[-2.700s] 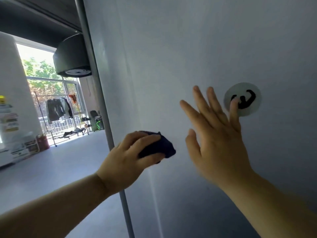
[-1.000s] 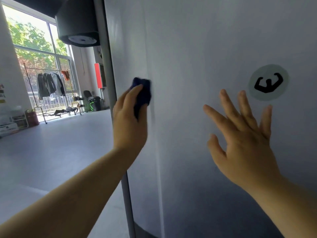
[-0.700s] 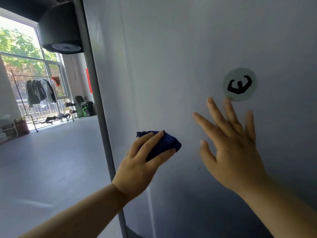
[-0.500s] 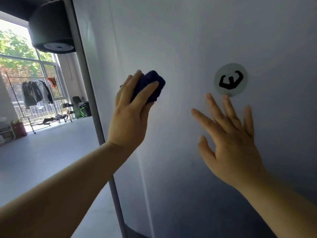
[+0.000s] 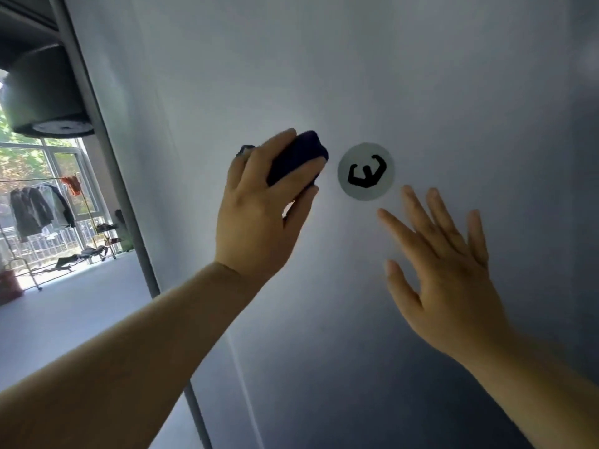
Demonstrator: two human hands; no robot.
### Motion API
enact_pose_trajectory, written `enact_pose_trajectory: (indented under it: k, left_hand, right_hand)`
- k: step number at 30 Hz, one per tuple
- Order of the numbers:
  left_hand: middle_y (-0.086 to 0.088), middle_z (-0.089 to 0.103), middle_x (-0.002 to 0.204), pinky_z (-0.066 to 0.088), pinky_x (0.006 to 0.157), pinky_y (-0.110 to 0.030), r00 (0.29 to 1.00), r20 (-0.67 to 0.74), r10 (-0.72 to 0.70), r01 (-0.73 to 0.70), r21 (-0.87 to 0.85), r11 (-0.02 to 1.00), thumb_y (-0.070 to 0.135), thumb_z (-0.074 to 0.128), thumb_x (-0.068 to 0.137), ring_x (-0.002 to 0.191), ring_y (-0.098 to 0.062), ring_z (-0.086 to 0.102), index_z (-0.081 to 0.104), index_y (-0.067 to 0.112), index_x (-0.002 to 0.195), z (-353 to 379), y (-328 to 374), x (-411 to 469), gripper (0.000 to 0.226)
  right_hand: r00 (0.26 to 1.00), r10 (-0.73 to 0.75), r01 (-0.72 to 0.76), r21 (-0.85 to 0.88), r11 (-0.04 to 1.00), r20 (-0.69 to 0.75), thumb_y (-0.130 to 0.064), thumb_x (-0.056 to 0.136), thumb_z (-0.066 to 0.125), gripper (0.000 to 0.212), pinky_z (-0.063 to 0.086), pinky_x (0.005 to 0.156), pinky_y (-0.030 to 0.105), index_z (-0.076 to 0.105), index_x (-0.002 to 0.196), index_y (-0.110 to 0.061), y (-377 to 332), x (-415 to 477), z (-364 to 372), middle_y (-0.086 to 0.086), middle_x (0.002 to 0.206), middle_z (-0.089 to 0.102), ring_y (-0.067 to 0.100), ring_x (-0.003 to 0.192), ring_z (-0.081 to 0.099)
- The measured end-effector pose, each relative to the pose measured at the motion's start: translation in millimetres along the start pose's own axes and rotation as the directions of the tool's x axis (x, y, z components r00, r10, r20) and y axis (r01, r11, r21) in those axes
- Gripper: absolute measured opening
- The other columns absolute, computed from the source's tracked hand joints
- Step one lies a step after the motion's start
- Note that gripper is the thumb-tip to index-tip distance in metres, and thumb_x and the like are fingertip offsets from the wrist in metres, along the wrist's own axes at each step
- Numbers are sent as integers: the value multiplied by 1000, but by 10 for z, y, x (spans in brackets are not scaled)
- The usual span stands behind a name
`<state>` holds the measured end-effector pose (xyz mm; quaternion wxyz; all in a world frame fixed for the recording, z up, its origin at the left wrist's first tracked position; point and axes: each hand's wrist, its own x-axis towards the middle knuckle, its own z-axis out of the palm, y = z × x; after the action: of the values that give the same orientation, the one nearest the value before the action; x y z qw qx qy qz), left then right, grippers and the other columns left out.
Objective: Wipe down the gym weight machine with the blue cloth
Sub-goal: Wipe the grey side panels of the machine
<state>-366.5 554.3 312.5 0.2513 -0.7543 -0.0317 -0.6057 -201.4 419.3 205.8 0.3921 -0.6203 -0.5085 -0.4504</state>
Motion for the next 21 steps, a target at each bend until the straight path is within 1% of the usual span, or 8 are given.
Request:
enact_pose_trajectory:
  k: [3,7,10,12,15,17,19,21]
  left_hand:
    - [-11,58,135,37,110,-34,969,135,206,-202,-41,978,18,57,99,119,-33,54,70,22,122,124,276,-376,26]
    - [0,51,146,30,117,-39,657,382,650,-650,-149,745,14,44,104,132,-24,48,59,33,135,47,282,-516,40]
    - [-1,54,143,32,112,-39,802,262,536,-553,-12,833,15,57,98,127,-24,48,56,35,135,52,141,-82,42]
    - [-4,57,138,41,101,-46,955,117,271,-280,63,958,22,65,94,117,-28,50,58,28,134,54,99,172,41]
    - [-6,66,123,46,89,-39,999,28,-17,19,-45,999,27,70,87,105,-23,52,61,16,130,127,323,163,45]
    - [-8,69,121,48,87,-36,979,114,168,-152,-136,979,28,68,90,103,-21,59,68,11,118,222,560,-75,33]
    - [-5,66,128,51,89,-37,866,235,442,-404,-192,894,29,60,97,107,-23,64,72,14,116,284,710,-251,27]
    - [-6,66,127,53,86,-40,807,260,530,-494,-196,847,29,59,98,106,-26,65,71,16,119,313,664,-122,27]
  right_hand:
    - [999,44,-44,17,999,9,-39,97,35,57,-3,121,48,28,153,-25,101,-53,-59,5,163,17,25,152,8]
    - [996,78,-78,2,997,45,-37,97,35,59,-2,121,48,24,154,-27,308,-178,-157,3,164,13,23,152,4]
    - [994,91,-89,-33,995,65,-37,97,35,58,3,121,52,29,154,-26,413,-272,-188,2,164,14,23,152,5]
    - [994,91,-89,-44,995,62,-37,98,35,57,2,121,50,30,153,-25,444,-310,-187,3,164,16,23,152,7]
    - [994,91,-89,-40,995,66,-38,98,34,57,0,121,47,26,154,-27,457,-317,-178,3,164,16,24,152,7]
    - [994,90,-88,-32,996,69,-39,98,33,58,0,121,47,23,154,-28,461,-307,-159,2,164,14,23,152,6]
    - [994,91,-89,-34,995,58,-41,99,32,59,0,121,46,20,155,-27,465,-308,-147,2,164,14,23,152,5]
    - [995,90,-90,-20,996,33,-40,98,33,62,1,121,46,17,155,-24,466,-320,-138,2,164,15,23,152,7]
